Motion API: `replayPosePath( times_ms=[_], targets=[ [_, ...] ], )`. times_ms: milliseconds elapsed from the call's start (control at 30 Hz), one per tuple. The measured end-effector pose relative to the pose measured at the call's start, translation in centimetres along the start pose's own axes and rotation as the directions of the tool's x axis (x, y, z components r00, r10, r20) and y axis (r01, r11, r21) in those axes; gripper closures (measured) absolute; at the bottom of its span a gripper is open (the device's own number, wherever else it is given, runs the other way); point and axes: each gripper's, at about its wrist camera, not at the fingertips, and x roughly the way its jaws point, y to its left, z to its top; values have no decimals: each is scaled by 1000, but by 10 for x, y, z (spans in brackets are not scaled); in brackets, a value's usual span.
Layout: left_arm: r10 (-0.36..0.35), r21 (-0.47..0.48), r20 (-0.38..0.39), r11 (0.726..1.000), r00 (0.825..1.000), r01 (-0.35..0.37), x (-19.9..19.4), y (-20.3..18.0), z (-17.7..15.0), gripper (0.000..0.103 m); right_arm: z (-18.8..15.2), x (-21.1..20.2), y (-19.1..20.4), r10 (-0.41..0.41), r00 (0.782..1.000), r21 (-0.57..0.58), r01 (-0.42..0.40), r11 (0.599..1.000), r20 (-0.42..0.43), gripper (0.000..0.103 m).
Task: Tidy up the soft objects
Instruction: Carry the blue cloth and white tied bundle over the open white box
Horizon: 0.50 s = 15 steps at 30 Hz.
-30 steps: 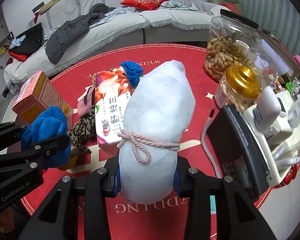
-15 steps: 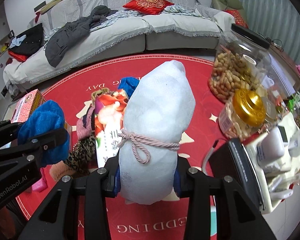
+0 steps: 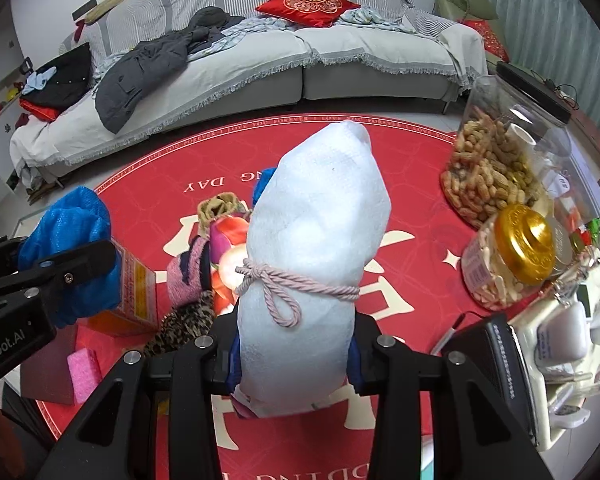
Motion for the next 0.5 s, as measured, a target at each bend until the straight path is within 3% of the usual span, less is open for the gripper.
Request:
replayPosePath(
  times_ms=[500],
  targets=[
    [24, -64, 14, 998, 1000, -23, -12, 39, -2, 68, 4, 16, 48, 65, 997, -81, -67, 994, -29, 60]
  ],
)
